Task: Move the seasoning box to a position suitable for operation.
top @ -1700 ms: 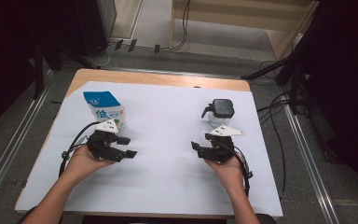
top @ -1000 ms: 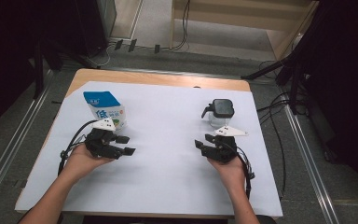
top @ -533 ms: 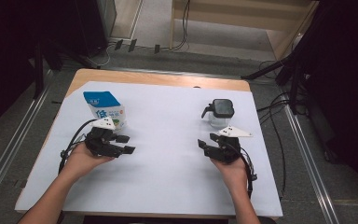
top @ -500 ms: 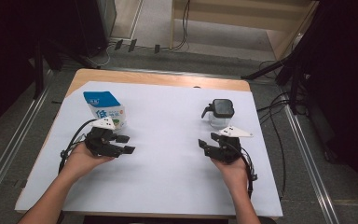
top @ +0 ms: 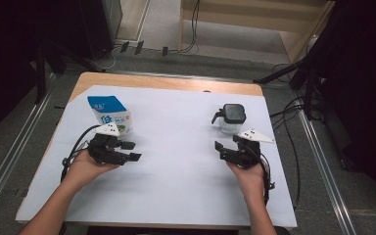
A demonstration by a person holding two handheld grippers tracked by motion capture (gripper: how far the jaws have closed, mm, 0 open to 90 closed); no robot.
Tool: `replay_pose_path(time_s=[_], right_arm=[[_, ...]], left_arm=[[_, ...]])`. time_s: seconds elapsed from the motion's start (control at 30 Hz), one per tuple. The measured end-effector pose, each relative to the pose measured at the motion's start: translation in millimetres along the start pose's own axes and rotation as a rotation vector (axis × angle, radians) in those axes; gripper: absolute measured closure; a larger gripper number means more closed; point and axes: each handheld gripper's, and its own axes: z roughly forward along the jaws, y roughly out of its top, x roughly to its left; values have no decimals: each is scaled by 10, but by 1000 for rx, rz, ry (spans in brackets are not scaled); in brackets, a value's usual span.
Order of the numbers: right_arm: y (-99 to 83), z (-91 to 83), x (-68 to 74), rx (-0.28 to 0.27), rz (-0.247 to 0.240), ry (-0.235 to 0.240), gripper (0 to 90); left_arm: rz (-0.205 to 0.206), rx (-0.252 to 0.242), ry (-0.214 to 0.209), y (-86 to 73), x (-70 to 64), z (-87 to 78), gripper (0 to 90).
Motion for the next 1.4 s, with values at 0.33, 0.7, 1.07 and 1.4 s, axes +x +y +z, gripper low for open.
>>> replay_pose_path(time_s=[0.33, 0.7, 1.07, 1.4], right_arm=[[47, 139, -110, 20, 44, -80, 150], [96, 248, -281, -4, 78, -117, 128], [183, 495, -468, 18, 106, -191, 6], [234, 681, -531, 24, 108, -223, 1]], left_arm=[[-5, 16, -6, -11, -31, 12, 451], [-38, 5, -6, -38, -20, -33, 445], [-24, 21, 6, -59, -46, -37, 446], [-26, 22, 5, -43, -39, -9, 445]])
